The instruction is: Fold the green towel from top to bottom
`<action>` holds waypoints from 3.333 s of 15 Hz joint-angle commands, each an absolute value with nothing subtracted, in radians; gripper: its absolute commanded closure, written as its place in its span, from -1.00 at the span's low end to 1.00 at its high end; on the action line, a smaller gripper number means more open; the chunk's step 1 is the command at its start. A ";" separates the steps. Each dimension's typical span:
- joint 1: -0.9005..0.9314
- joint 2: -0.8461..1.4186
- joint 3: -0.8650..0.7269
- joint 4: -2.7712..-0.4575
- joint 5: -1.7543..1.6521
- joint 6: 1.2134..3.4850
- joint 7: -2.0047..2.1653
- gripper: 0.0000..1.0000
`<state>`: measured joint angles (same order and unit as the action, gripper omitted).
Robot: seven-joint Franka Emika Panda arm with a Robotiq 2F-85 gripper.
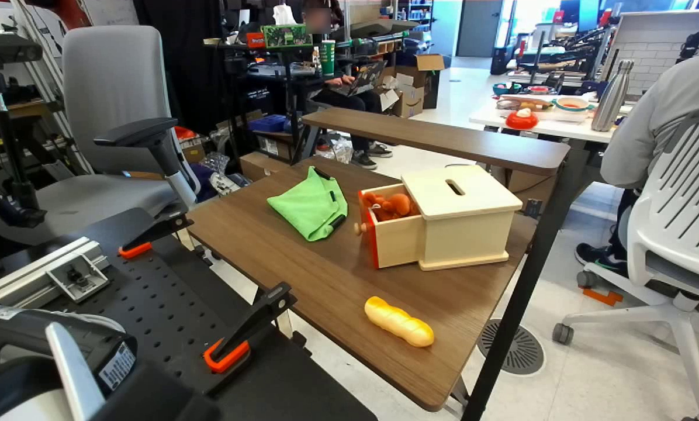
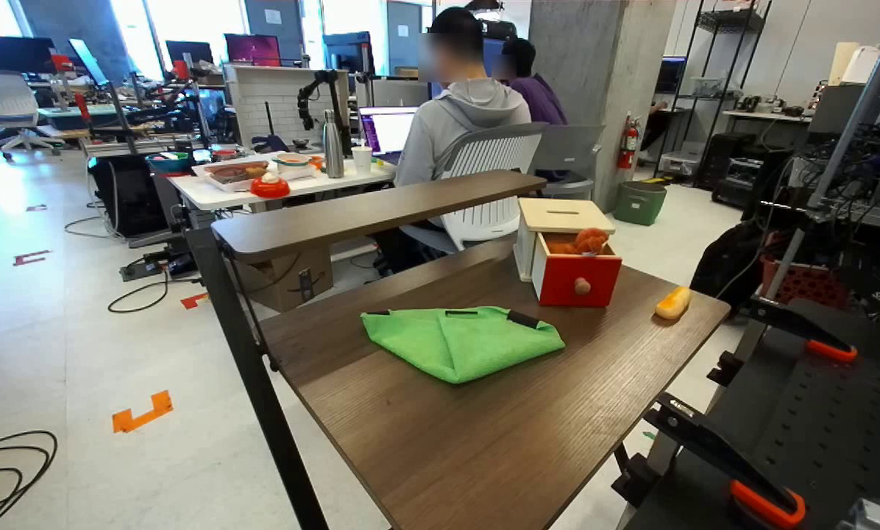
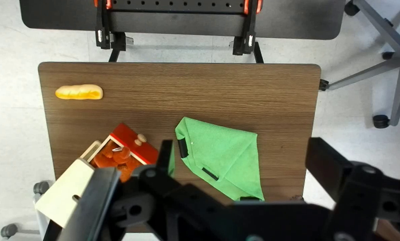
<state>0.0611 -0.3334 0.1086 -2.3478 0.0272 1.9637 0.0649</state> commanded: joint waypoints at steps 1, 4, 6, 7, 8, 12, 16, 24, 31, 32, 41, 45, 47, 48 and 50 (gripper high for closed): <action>0.073 -0.295 0.114 -2.386 0.069 2.134 0.129 -1.00; 0.069 -0.217 0.144 -2.421 0.071 2.383 0.270 -1.00; 0.069 -0.136 0.163 -2.427 0.066 2.552 0.366 -1.00; 0.074 -0.076 0.167 -2.432 0.077 2.633 0.396 -1.00; 0.080 -0.020 0.170 -2.429 0.089 2.712 0.426 -1.00; 0.117 0.210 0.161 -2.350 0.196 2.899 0.449 -1.00; 0.126 0.413 0.175 -2.227 0.315 2.991 0.432 -1.00; 0.139 0.679 0.183 -1.975 0.386 3.009 0.444 -1.00; 0.158 0.794 0.157 -1.851 0.377 2.981 0.457 -1.00; 0.163 0.808 0.150 -1.834 0.376 2.977 0.461 -1.00; 0.293 0.923 0.011 -1.689 0.357 2.925 0.574 -1.00; 0.321 0.959 -0.015 -1.625 0.347 2.871 0.619 -1.00; 0.325 0.973 -0.020 -1.595 0.341 2.847 0.637 -1.00; 0.326 0.980 -0.020 -1.579 0.339 2.835 0.645 -1.00; 0.324 0.993 -0.019 -1.552 0.335 2.815 0.657 -1.00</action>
<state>0.3085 0.9564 0.0015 -1.6265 0.3534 2.8636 0.6122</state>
